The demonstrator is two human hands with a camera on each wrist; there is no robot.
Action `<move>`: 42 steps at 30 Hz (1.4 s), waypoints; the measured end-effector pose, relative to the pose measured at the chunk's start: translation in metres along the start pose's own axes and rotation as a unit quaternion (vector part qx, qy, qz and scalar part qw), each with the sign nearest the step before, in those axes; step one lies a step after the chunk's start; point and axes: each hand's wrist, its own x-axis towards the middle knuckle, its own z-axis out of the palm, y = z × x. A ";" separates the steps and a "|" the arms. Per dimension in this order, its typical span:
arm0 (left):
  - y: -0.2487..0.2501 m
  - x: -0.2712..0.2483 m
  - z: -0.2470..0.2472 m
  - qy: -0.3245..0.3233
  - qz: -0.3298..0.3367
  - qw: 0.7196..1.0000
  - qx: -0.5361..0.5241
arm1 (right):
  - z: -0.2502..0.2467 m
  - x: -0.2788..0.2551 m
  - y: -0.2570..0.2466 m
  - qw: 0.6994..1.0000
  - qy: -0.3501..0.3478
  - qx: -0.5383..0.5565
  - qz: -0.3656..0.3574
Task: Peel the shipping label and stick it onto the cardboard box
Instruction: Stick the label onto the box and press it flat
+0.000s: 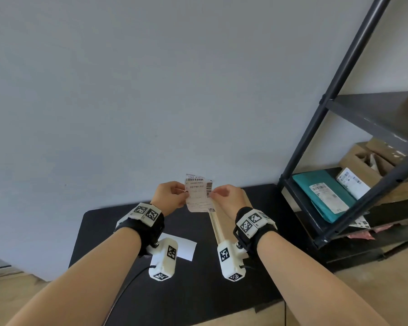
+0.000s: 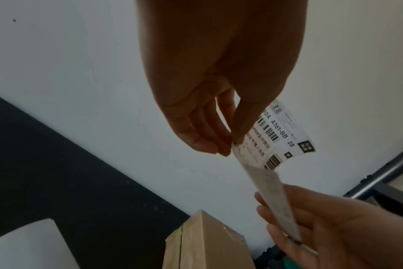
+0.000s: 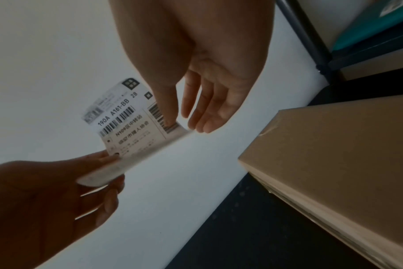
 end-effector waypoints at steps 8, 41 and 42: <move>-0.003 0.009 0.034 -0.021 -0.008 0.999 -0.036 | -0.025 0.016 0.021 0.999 -0.018 0.014 0.035; -0.027 0.019 0.175 0.090 -0.165 0.979 0.075 | -0.077 0.062 0.124 0.983 -0.079 -0.154 0.068; -0.027 0.020 0.176 0.091 -0.168 0.978 0.079 | -0.077 0.061 0.124 0.982 -0.076 -0.156 0.068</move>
